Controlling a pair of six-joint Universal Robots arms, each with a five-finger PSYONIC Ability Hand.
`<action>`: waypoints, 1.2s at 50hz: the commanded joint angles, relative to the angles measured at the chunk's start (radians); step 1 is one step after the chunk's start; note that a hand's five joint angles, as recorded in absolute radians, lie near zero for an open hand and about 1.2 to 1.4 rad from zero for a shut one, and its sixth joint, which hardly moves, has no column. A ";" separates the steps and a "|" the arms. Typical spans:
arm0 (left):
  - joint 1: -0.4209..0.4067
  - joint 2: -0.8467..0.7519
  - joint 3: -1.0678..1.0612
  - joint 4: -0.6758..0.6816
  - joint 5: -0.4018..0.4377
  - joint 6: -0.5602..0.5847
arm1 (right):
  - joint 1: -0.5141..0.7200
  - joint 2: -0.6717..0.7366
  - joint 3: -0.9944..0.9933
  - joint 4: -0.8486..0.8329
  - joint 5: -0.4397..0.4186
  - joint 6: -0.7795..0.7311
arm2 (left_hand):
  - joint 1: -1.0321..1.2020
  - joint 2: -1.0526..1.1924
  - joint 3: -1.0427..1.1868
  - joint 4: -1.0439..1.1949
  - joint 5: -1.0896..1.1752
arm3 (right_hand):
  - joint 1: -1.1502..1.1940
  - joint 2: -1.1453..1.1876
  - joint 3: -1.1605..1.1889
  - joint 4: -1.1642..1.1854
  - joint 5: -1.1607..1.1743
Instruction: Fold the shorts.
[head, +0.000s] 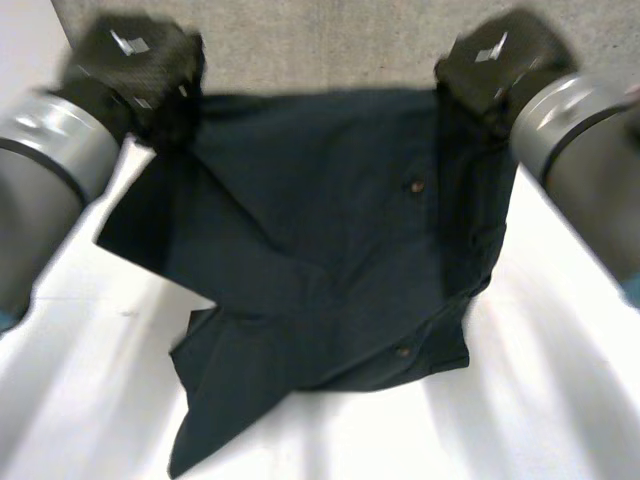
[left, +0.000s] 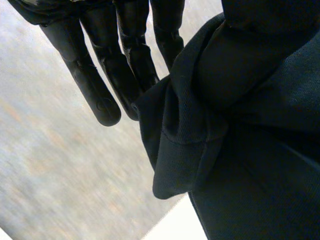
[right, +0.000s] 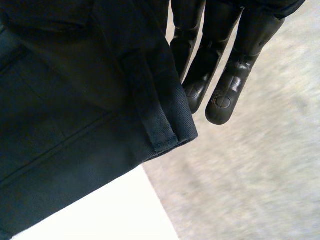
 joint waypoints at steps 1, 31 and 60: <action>0.008 -0.350 0.154 0.040 -0.008 0.110 | -0.020 0.279 -0.091 -0.142 0.001 0.055 | 0.307 0.204 0.214 0.197 0.250 | 0.403 0.221 0.229 0.205 0.251; 0.019 -0.363 0.030 0.623 -0.011 0.131 | -0.078 0.370 -0.053 -0.481 -0.028 0.144 | 0.307 0.204 0.214 0.197 0.250 | 0.403 0.221 0.229 0.205 0.251; -0.121 -0.268 -0.398 0.088 -0.230 0.138 | -0.090 0.157 0.591 -0.145 -0.091 0.044 | 0.307 0.204 0.214 0.197 0.250 | 0.403 0.221 0.229 0.205 0.251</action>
